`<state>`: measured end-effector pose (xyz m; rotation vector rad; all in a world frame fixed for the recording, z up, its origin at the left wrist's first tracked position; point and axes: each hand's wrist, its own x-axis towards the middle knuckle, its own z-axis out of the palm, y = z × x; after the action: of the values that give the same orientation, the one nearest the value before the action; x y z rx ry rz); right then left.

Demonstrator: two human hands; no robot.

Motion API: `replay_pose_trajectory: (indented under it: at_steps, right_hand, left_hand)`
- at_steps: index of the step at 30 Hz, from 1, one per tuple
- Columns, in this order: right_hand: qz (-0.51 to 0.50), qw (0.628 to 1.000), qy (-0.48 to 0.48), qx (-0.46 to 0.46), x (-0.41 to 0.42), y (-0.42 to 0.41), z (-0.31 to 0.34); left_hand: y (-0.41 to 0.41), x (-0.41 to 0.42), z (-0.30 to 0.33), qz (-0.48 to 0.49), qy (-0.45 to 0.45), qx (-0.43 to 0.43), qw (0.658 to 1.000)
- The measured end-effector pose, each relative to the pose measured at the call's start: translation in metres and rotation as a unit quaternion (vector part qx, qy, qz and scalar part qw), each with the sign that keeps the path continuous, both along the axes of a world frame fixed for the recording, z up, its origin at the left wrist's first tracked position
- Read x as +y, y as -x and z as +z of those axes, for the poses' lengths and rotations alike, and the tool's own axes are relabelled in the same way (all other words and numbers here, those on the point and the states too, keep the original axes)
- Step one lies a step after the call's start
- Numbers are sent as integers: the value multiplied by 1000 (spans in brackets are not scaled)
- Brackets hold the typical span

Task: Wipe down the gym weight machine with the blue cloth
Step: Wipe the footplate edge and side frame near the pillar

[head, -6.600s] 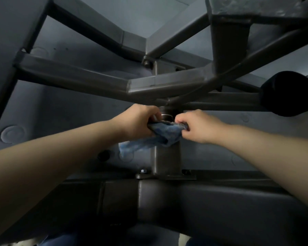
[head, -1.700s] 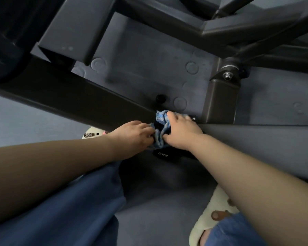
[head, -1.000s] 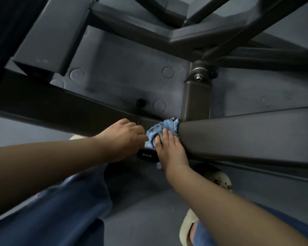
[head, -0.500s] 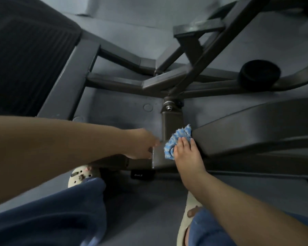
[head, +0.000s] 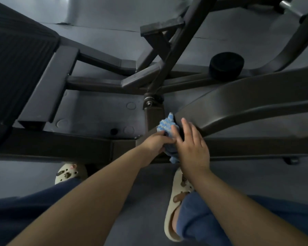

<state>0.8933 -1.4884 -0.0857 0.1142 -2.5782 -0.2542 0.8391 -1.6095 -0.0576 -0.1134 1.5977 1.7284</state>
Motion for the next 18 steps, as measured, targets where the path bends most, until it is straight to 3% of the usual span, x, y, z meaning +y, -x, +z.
replay_pose_trajectory:
  at_steps: [4,5,6,7,8,10,11,12,13,18]
  right_hand:
    - [-125,977,144,100,-14,-12,-1]
    - [-194,950,226,98,-17,-11,-1]
    - [-279,896,339,72,-19,-7,-4]
    - [-361,808,464,32,-21,-3,-7]
    - [-413,690,595,8,-22,1,-9]
    - [-409,434,803,-13,-23,7,-7]
    - [-378,344,859,-27,-23,9,-5]
    - [-352,304,885,-27,-23,11,-5]
    - [-335,294,895,-32,-24,13,-6]
    - [-286,273,907,-147,-23,15,-6]
  left_hand:
    - [-6,2,-7,2,23,30,999]
    - [-6,3,-8,-9,31,42,999]
    - [-4,3,-11,-20,38,58,997]
    - [-5,2,-10,-37,48,76,995]
    - [-6,1,-11,-54,67,93,992]
    - [-7,0,-9,-97,132,147,976]
    - [-8,0,-10,-127,173,184,959]
    - [-8,0,-10,-158,214,216,940]
    - [-7,1,-10,-182,241,250,920]
    - [3,5,-14,-221,301,265,889]
